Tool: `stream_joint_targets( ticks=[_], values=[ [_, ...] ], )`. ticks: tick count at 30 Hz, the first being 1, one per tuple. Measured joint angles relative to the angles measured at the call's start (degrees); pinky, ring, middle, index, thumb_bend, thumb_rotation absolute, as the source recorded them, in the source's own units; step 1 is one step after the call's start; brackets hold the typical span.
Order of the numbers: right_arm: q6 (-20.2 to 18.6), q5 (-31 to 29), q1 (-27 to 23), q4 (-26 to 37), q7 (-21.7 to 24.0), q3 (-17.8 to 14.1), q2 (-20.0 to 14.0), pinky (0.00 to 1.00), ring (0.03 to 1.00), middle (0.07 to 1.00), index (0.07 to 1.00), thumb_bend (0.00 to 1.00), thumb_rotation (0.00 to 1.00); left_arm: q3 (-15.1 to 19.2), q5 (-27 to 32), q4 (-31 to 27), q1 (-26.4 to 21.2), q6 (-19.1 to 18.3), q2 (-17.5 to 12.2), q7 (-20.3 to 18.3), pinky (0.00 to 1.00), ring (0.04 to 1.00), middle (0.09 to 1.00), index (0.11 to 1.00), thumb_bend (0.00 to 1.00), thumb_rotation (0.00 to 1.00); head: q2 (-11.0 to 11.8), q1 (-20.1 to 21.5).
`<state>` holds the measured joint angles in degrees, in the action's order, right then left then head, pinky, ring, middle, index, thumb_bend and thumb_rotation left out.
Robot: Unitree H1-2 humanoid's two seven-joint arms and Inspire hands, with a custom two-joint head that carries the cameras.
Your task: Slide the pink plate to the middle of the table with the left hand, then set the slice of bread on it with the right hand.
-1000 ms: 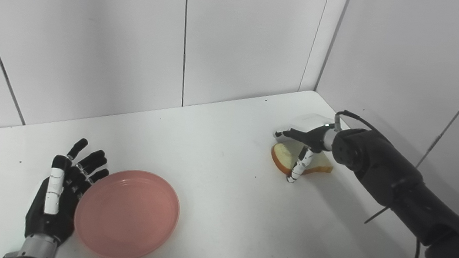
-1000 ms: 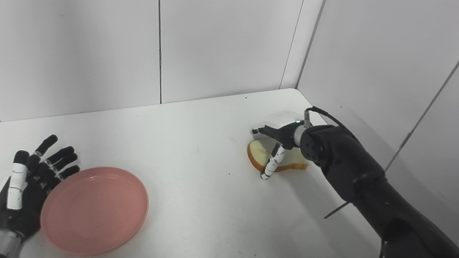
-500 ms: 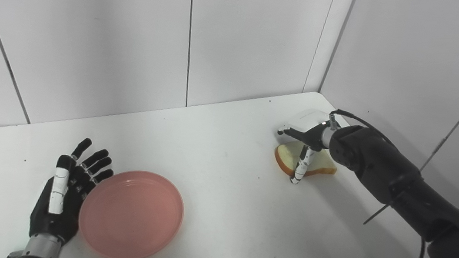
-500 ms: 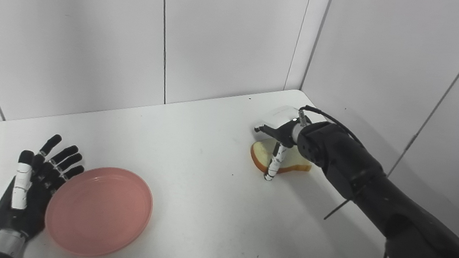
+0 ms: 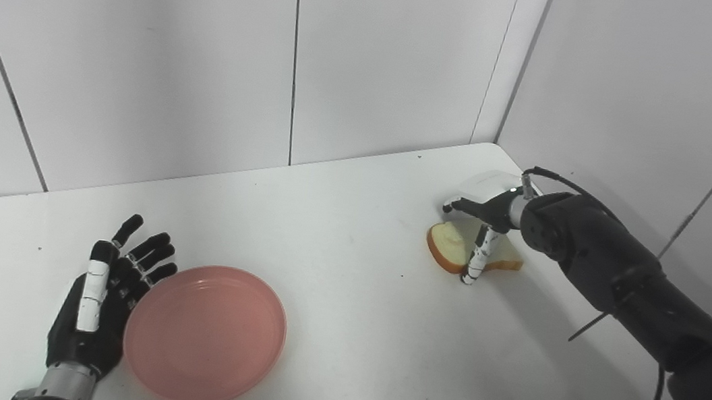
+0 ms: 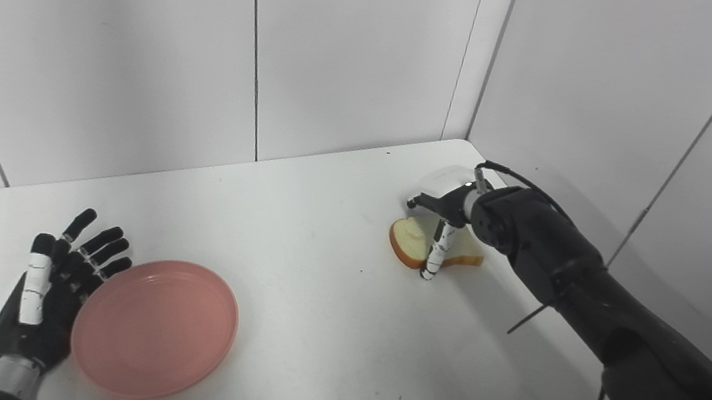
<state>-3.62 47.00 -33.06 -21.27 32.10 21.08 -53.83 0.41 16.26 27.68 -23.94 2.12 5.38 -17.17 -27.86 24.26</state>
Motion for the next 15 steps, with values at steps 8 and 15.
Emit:
stream_joint_targets(
  ticks=[8,15],
  values=[
    [-0.4,-3.3,0.0,-0.8,1.8,-1.9,0.1,0.61,0.76,0.85,0.808,1.0,0.19,-0.1,0.0,-0.3,0.1,-0.1,0.0,0.0,0.74,0.791,0.769,0.888,0.93,0.78,-0.3,0.0],
    [-0.3,-9.8,1.9,-2.2,-1.4,-7.4,1.3,0.46,0.515,0.588,0.649,0.96,0.24,-0.3,0.0,-0.4,0.3,-0.2,-0.1,0.0,0.75,0.797,0.771,0.887,0.93,0.78,-0.4,-0.2]
  ],
)
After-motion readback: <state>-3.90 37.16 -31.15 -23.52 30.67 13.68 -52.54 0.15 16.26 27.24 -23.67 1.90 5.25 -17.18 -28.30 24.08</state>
